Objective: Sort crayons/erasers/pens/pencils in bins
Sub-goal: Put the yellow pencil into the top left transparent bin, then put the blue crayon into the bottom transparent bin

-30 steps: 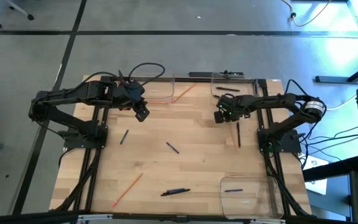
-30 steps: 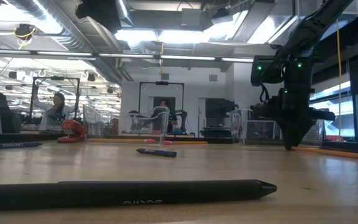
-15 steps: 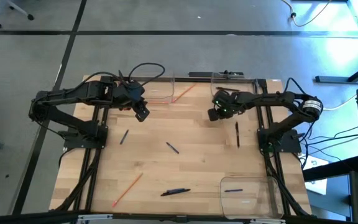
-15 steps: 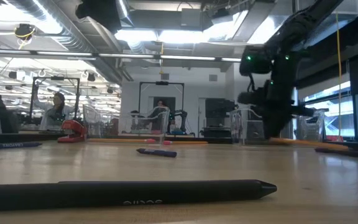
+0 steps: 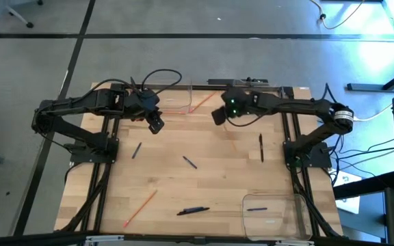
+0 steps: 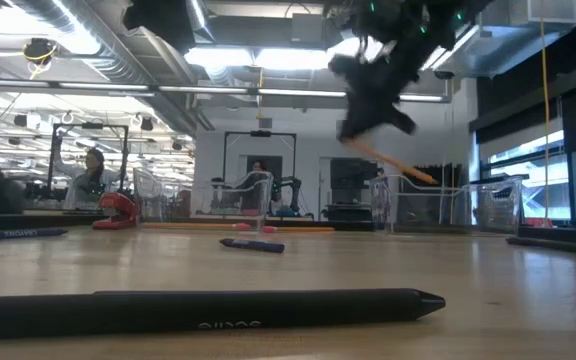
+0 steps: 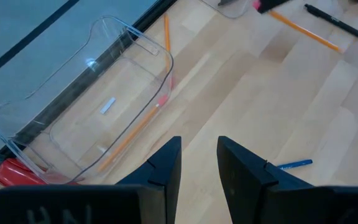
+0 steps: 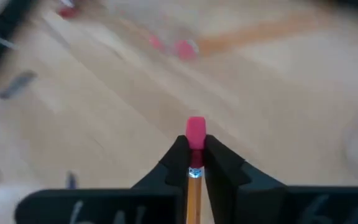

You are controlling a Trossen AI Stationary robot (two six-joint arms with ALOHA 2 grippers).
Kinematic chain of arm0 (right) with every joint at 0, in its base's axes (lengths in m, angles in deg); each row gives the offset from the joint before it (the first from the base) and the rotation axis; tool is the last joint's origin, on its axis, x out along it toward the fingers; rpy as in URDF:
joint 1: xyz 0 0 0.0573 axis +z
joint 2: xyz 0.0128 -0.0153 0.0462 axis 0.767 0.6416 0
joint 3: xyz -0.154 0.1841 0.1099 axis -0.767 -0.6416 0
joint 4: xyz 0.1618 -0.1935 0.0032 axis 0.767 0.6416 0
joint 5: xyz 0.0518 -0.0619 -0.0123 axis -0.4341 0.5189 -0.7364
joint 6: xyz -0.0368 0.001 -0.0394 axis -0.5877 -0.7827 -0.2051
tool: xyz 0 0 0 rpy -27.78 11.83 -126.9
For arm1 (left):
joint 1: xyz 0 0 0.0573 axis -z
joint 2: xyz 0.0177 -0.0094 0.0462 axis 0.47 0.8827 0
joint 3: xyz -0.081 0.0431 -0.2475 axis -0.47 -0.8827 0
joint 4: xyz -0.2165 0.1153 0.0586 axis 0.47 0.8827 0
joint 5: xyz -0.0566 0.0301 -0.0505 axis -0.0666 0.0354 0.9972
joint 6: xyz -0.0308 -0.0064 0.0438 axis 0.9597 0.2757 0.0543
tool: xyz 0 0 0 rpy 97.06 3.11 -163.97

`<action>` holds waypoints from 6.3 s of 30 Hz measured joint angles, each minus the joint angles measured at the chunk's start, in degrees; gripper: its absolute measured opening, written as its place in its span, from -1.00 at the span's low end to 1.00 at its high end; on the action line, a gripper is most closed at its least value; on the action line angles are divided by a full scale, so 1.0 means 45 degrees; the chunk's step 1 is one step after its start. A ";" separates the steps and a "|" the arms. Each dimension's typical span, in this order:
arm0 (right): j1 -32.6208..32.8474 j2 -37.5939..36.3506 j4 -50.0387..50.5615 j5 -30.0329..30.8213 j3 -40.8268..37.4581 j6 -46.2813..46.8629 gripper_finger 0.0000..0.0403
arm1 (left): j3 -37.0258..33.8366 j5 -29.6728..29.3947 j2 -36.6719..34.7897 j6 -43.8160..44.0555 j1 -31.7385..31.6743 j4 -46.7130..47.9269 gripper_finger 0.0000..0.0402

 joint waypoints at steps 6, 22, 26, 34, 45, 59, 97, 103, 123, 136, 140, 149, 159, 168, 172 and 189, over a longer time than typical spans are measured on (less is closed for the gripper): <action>-0.0023 -0.0013 -0.1257 0.0045 0.1986 -0.2749 -0.82 | 0.0004 0.0000 0.0000 0.0304 0.0000 0.0000 -0.52; -0.0263 0.4244 -0.2464 -0.0658 0.8243 -0.8330 -0.82 | 0.0004 0.0003 0.0000 0.1133 0.0000 0.0005 -0.52; -0.0432 0.5507 -0.2514 -0.1624 1.0011 -0.9137 -0.82 | 0.0004 -0.0001 -0.0006 0.1352 0.0024 0.0031 -0.52; -0.0715 0.7652 -0.2864 -0.2913 1.1848 -0.9766 -0.82 | 0.0023 -0.0090 -0.0410 0.2012 0.0366 0.0212 -0.52; -0.0938 0.9672 -0.4777 -0.3074 1.2020 -1.0793 -0.82 | 0.0023 -0.0719 -0.0799 0.2098 0.0643 0.0201 -0.52; -0.0981 1.0845 -0.4832 -0.3078 1.2020 -1.0713 -0.82 | 0.0013 -0.0733 -0.0797 0.2093 0.0636 0.0202 -0.52; -0.0996 1.0937 -0.4128 -0.3078 1.1870 -1.0688 -0.65 | 0.0009 -0.0724 -0.0797 0.2083 0.0632 0.0204 -0.52; -0.0996 1.0937 -0.4111 -0.3073 1.1870 -1.0303 -0.52 | 0.0009 -0.0724 -0.0797 0.2079 0.0633 0.0204 -0.52; -0.0800 0.8604 0.0836 -0.3150 1.1952 -1.0011 -0.44 | 0.0004 -0.0686 -0.0797 0.4828 0.0841 0.3161 -0.52; 0.1464 0.7430 0.8037 -0.3340 1.1947 -1.0299 -0.53 | -0.0001 -0.0510 -0.0797 0.7401 0.2636 0.5143 -0.52; 0.2274 0.7430 0.8915 -0.3339 1.1942 -0.9176 -0.58 | -0.0001 -0.0010 -0.0797 0.7989 0.3350 0.5255 -0.52; 0.3496 0.7435 0.9138 -0.3160 1.1937 -0.5917 -0.56 | -0.0001 0.0015 -0.0797 0.8092 0.4948 0.5255 -0.52; 0.4719 0.7711 0.9080 -0.1520 1.1935 -0.2896 -0.15 | -0.0001 -0.0083 -0.0797 0.8016 0.6191 0.5246 -0.52; 0.5407 0.9161 0.8952 -0.1291 1.1923 -0.1190 -0.15 | -0.0001 -0.0326 -0.0797 0.8004 0.6656 0.5241 -0.52; 0.5440 0.9538 0.8837 -0.1252 1.1928 -0.0279 -0.19 | -0.0001 -0.0554 -0.0797 0.8009 0.6713 0.5236 -0.52; 0.5464 1.0692 0.7928 -0.0295 1.1923 0.0052 -0.20 | -0.0001 -0.0684 -0.0772 0.7322 0.7060 0.4259 -0.52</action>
